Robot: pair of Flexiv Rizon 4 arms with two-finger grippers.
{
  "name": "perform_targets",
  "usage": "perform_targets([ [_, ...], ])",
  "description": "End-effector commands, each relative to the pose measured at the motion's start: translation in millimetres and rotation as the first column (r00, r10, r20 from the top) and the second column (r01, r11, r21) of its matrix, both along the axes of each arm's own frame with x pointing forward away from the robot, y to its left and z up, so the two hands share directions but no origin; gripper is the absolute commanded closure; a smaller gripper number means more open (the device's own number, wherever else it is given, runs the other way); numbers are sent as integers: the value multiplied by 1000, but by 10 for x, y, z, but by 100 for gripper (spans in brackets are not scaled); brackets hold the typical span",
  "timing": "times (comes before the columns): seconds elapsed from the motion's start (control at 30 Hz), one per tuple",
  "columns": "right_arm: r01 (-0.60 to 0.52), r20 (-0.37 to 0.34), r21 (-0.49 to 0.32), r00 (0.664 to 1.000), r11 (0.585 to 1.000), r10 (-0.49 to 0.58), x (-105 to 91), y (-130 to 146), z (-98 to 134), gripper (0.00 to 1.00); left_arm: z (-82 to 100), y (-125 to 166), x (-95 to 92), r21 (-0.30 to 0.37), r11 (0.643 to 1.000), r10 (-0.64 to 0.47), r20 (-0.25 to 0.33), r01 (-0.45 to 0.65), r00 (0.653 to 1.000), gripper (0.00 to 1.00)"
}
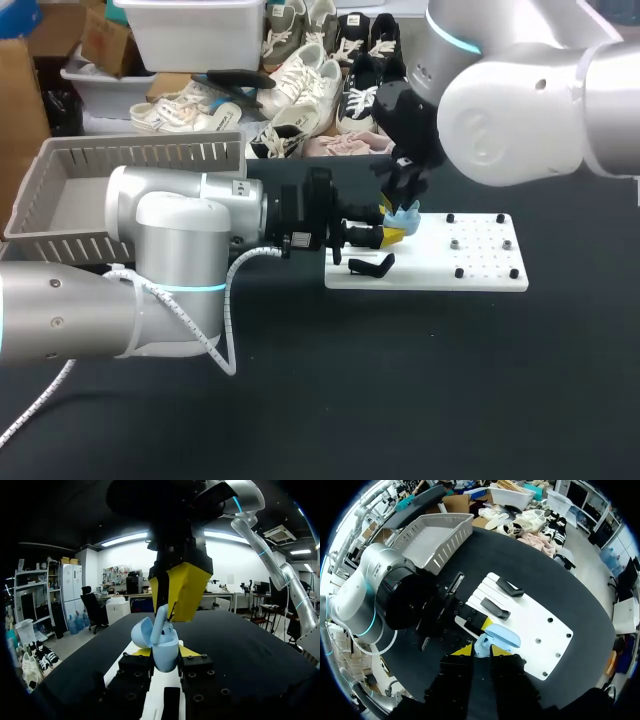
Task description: Pick up each earbud case from the left stands, insert the matching earbuds, close the lid, and place the case in the box.
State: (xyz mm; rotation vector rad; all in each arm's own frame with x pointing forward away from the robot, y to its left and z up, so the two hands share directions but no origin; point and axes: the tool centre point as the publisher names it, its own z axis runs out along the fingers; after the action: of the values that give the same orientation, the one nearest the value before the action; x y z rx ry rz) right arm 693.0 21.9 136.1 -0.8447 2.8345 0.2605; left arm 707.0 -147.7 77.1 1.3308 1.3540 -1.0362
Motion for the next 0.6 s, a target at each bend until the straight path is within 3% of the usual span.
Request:
perform_targets([
  [0.03, 4, 0, -2, 1000, 1000, -4, -15, 2, 7, 100, 1, -1, -15, -2, 1000, 6, 3, -6, 1000, 100],
  [0.6, 15, 5, 1, 1000, 1000, -15, -41, -11, 25, 100, 1, -1, -15, -2, 1000, 6, 3, -6, 1000, 100],
])
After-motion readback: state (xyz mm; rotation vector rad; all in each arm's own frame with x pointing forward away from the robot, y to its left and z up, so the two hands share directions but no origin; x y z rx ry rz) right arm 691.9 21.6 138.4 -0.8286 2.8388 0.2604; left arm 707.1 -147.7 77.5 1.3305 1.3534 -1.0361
